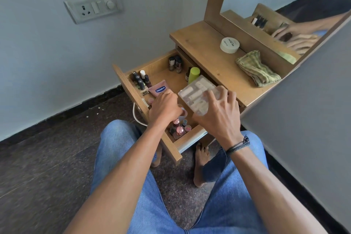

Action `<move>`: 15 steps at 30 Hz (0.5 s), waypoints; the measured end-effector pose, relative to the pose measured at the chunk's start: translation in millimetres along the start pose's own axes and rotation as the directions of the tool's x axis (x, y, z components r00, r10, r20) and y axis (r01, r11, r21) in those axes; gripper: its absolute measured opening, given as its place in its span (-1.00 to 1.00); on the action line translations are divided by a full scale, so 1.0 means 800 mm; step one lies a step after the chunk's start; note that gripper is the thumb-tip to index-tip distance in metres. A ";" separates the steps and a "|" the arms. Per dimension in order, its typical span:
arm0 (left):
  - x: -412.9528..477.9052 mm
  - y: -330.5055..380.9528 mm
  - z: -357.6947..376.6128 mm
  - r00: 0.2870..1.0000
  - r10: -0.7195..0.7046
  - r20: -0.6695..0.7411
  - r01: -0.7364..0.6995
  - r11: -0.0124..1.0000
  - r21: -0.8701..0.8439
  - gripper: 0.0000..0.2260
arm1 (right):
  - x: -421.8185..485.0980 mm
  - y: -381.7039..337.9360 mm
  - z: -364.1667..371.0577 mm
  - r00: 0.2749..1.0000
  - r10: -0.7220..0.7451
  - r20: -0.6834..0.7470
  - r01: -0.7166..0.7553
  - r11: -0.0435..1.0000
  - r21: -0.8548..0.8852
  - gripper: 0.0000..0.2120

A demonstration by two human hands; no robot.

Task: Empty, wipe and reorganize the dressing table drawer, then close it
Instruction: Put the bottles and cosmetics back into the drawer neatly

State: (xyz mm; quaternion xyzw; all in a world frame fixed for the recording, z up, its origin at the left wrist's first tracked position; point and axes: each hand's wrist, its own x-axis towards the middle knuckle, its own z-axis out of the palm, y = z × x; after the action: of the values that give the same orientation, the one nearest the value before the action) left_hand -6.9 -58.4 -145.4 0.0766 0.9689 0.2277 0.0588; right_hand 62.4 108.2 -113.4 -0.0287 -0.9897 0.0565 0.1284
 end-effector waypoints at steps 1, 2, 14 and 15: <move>0.001 -0.001 0.000 1.000 -0.003 0.003 0.003 1.000 -0.003 -0.73 | -0.002 0.000 0.003 0.999 0.009 0.033 -0.009 1.000 -0.012 -0.30; 0.001 -0.002 0.001 1.000 -0.008 0.007 0.009 1.000 -0.005 -0.72 | -0.003 0.000 0.006 0.997 0.022 0.068 -0.021 1.000 -0.019 -0.30; 0.003 -0.002 0.004 1.000 -0.020 0.003 0.020 1.000 0.015 -0.67 | 0.021 0.008 0.022 0.945 0.091 0.315 -0.087 0.996 -0.026 -0.28; 0.002 -0.002 0.003 1.000 -0.021 0.007 0.021 1.000 0.014 -0.66 | 0.023 0.007 0.022 0.939 0.089 0.331 -0.080 0.996 -0.041 -0.28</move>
State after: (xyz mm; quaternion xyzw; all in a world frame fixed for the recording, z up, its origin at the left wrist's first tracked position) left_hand -8.7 -58.7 -148.3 0.0679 0.9710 0.2202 0.0642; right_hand 40.1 113.0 -126.2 -0.0628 -0.9957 0.0526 -0.0433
